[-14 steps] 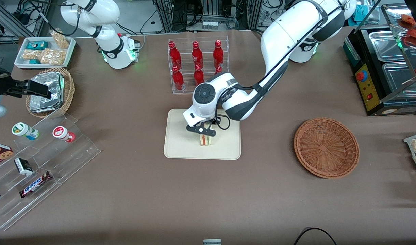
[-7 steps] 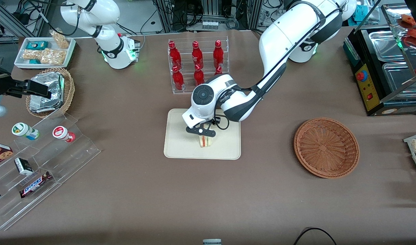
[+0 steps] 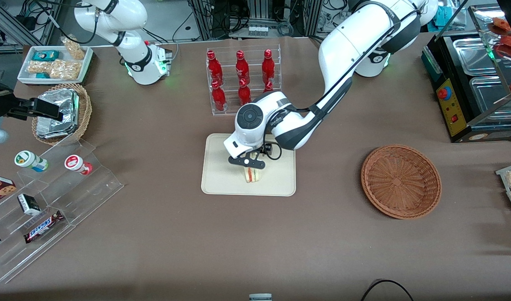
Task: Place sandwich from basket to tray
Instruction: 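Lower the sandwich onto the tray and open the left gripper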
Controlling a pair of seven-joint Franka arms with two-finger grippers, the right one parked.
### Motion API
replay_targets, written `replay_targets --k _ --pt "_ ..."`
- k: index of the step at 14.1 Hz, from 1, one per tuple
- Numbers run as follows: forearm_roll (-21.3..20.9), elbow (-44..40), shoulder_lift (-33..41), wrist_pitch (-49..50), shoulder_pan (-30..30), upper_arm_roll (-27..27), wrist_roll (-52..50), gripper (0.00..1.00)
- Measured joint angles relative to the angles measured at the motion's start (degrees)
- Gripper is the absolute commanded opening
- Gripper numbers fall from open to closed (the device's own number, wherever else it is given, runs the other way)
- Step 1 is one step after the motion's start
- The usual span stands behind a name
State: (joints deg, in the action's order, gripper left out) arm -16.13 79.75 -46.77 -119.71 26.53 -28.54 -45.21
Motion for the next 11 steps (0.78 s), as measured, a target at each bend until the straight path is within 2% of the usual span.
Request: replay_targets --k 3,6,11 --pt "-0.3 -1.4 1.1 2.6 0.0 0.5 -0.1 1.0" --pt "-2.2 -2.7 6.2 8.4 -0.4 3.2 1.5 1.0" --pt "-2.6 -3.1 19.3 23.9 -8.7 5.1 11.5 1.0"
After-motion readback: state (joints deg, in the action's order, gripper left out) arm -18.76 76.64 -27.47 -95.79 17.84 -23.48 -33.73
